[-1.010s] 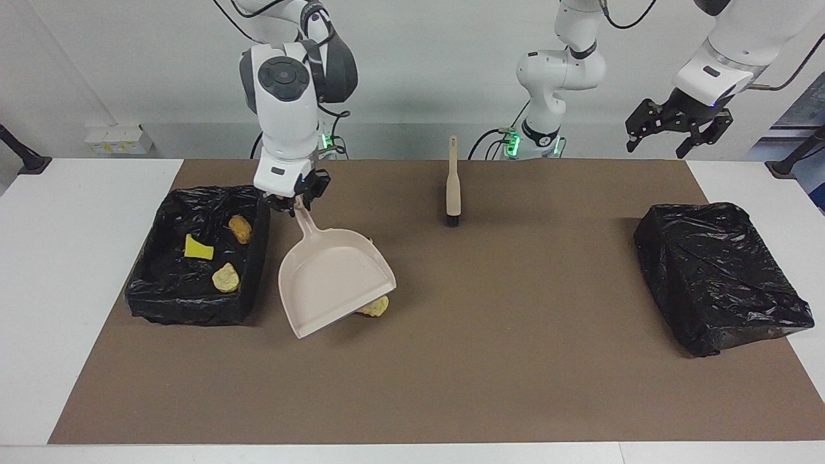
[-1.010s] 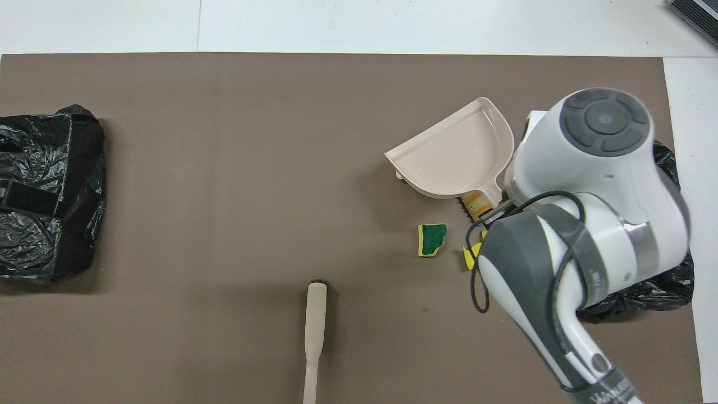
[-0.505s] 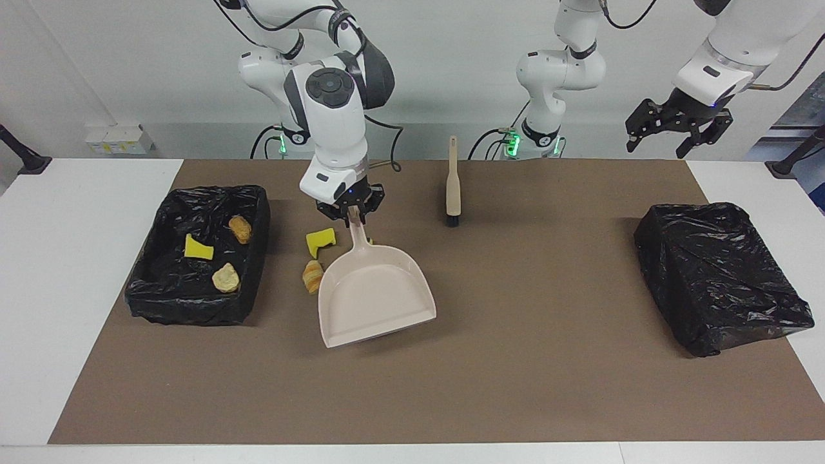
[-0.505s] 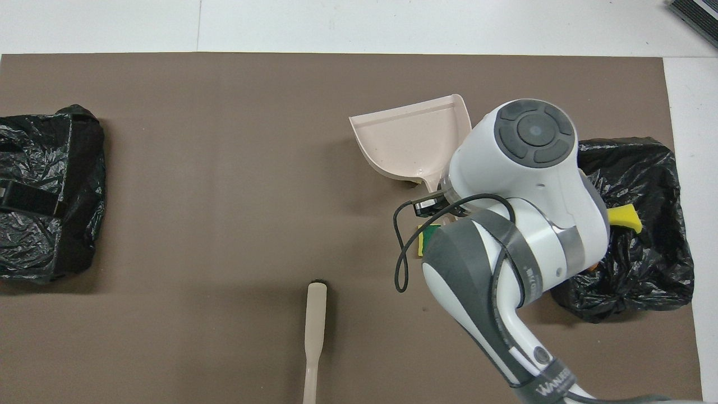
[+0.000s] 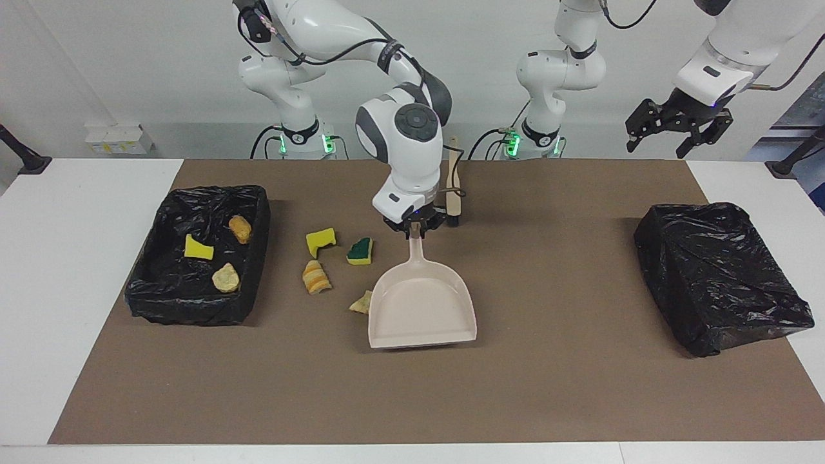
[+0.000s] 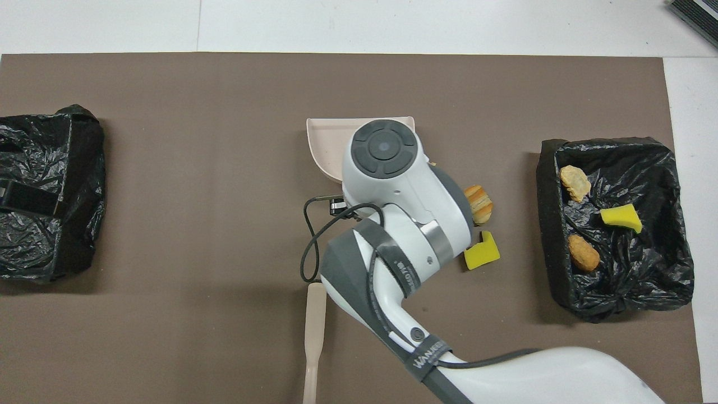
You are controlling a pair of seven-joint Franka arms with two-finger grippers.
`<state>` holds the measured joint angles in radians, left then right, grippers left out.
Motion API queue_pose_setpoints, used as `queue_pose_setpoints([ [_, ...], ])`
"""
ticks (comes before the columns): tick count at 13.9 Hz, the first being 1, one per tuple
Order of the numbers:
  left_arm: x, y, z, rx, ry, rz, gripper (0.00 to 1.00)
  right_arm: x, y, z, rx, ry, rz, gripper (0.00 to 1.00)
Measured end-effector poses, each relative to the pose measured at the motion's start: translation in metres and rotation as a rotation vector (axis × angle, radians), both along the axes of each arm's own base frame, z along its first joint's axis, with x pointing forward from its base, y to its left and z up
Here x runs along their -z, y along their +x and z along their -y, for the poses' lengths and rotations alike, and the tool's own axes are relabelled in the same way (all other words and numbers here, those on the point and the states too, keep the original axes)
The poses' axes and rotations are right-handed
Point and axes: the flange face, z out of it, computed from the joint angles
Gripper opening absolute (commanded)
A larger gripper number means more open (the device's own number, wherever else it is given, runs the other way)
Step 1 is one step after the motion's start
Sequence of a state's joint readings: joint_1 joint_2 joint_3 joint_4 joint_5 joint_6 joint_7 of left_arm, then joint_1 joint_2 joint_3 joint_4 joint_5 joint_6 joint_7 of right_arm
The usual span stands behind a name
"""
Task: Sweep and dump trash in bin
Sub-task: 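Bring the empty dustpan back to the table center with the right gripper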
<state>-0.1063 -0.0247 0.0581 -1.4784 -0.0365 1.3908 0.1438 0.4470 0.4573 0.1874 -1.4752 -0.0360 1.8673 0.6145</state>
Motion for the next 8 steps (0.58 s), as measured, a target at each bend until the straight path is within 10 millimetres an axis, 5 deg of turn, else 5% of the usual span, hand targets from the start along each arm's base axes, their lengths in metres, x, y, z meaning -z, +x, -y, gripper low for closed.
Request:
queue_pose_setpoints([
  [7, 0.000, 0.000, 0.000, 0.000, 0.000, 0.000, 1.00, 0.057, -0.011, -0.084, 0.047, -0.016, 0.030, 0.00],
  [8, 0.000, 0.000, 0.000, 0.000, 0.000, 0.000, 1.00, 0.056, -0.016, -0.090, 0.045, -0.020, 0.030, 0.56],
])
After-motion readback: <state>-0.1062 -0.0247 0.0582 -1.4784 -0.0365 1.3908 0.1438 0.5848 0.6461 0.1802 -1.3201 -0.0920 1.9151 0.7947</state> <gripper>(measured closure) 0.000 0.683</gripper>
